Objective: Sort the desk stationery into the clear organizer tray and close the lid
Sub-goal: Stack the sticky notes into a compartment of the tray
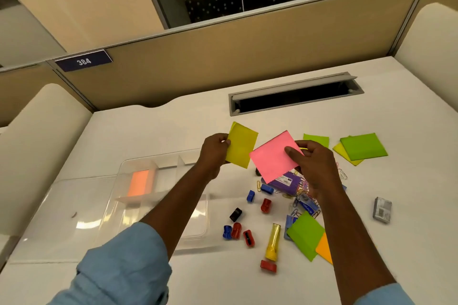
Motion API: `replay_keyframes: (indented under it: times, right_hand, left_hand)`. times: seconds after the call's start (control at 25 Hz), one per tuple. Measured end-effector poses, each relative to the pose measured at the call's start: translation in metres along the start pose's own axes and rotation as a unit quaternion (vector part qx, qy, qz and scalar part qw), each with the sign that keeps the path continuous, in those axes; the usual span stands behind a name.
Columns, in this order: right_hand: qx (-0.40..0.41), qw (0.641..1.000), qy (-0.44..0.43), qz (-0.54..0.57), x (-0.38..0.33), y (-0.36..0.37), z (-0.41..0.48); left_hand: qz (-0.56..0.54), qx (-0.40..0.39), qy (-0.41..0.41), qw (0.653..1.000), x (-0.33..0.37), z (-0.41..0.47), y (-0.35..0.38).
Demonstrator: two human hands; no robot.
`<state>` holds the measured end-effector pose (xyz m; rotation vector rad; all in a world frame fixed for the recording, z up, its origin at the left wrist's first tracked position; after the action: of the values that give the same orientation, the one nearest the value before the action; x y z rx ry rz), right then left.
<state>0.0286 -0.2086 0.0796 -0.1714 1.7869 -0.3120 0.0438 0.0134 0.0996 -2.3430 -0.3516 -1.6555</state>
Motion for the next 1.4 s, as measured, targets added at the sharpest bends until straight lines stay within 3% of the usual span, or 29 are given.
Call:
replay_keyframes:
  times: [0.16,0.36,0.56,0.76,0.96,1.12,1.28,1.4]
  right_hand:
    - [-0.018,0.998,-0.058,0.009,-0.023,-0.009,-0.02]
    - [-0.033,0.995,-0.098,0.016,-0.035,-0.005,-0.051]
    - [0.036,0.982,-0.15,-0.113,-0.032,0.007,-0.07]
    - [-0.007,0.979,-0.153,-0.135,-0.036,0.021,-0.079]
    - [-0.014,0.978,-0.152,-0.143,-0.042,0.043,-0.096]
    - [-0.084,0.971,-0.15,-0.164,-0.039,0.07,-0.107]
    - [-0.121,0.943,-0.19,-0.246,-0.042,0.095,-0.111]
    - [-0.146,0.942,-0.177,-0.247,-0.05,0.119,-0.112]
  left_hand:
    - [-0.109,-0.058,-0.046,0.991,0.009,-0.051,-0.009]
    - [-0.159,-0.137,-0.063,0.976,0.0,-0.109,-0.012]
    - [-0.186,-0.145,-0.058,0.97,-0.011,-0.136,-0.008]
    - [-0.2,-0.14,-0.03,0.969,-0.012,-0.149,-0.015]
    - [-0.208,-0.023,0.001,0.978,-0.018,-0.161,-0.024]
    - [-0.211,0.083,0.005,0.974,-0.028,-0.164,-0.045]
    - [-0.183,0.136,0.026,0.973,-0.038,-0.161,-0.08]
    - [-0.132,0.148,0.077,0.977,-0.044,-0.154,-0.105]
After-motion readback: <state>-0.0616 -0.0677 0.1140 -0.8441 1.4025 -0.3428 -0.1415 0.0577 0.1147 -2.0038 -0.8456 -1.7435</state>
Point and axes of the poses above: each hand's wrist, its own z-axis towards the middle knuckle, its own y-axis out of the palm, x = y × z, the point moved 1 cm from there along z, towards the middle knuckle, and after that the axes turned 15 degrees about -z, right-handed, at the moved point
